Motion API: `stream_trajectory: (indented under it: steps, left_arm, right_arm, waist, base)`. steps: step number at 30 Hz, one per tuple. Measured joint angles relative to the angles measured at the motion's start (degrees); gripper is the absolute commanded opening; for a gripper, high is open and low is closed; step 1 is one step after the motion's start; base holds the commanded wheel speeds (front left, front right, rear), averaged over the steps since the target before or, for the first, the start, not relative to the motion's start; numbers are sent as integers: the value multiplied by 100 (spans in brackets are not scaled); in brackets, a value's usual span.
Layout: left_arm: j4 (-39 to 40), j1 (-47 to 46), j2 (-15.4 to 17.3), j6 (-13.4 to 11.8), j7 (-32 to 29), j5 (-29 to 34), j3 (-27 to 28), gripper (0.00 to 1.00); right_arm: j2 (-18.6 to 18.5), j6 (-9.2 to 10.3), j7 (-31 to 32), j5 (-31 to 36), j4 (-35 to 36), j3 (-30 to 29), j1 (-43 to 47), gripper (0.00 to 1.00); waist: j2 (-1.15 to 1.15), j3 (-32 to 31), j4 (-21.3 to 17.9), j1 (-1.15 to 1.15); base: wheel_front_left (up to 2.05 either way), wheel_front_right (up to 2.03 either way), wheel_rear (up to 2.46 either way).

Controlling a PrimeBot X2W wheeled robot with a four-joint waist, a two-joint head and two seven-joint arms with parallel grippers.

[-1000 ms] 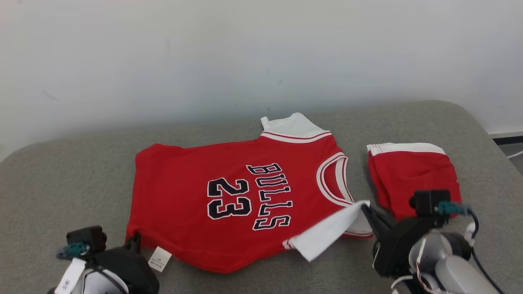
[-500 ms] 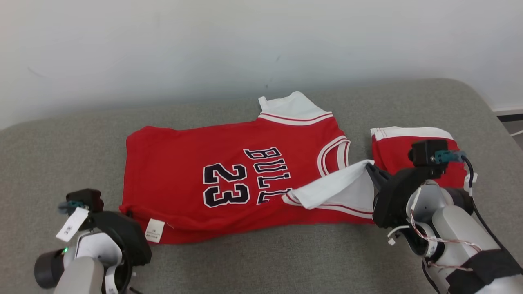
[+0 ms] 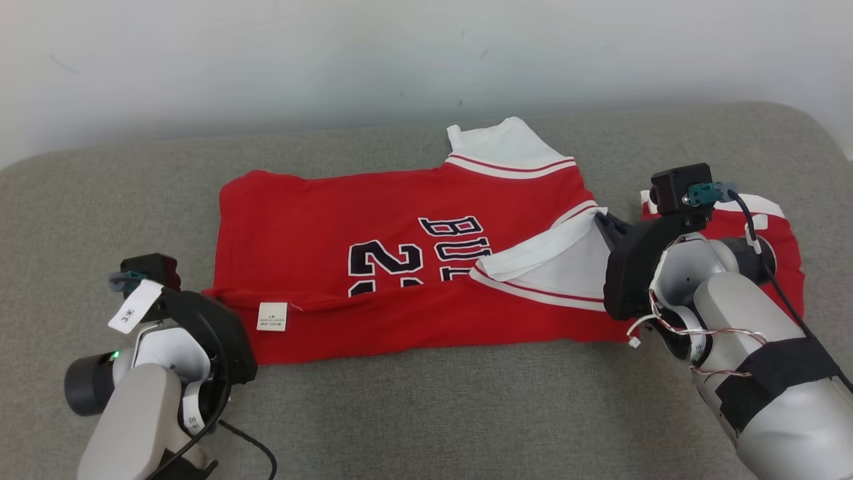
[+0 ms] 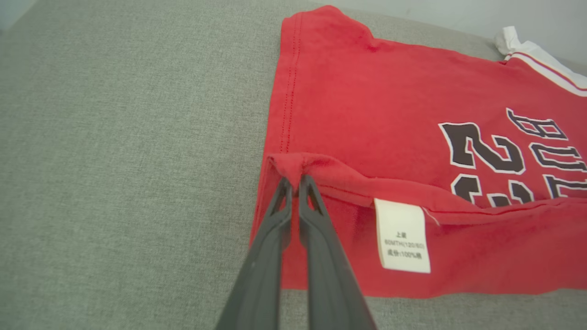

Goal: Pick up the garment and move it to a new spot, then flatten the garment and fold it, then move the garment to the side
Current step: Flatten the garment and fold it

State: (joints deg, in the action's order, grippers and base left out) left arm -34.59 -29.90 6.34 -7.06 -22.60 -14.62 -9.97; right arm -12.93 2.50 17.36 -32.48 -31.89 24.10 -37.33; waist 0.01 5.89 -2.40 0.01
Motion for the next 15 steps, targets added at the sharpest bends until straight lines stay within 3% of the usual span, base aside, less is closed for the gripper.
stream_trajectory:
  steps: [15]
  left_arm:
    - [-582,-487,-78,57,389,164,-163,0]
  right_arm:
    - [226,-110,-765,92,-915,-121,-593,0]
  waist:
    - [0,233,190,0]
  base:
    - [0,0,0]
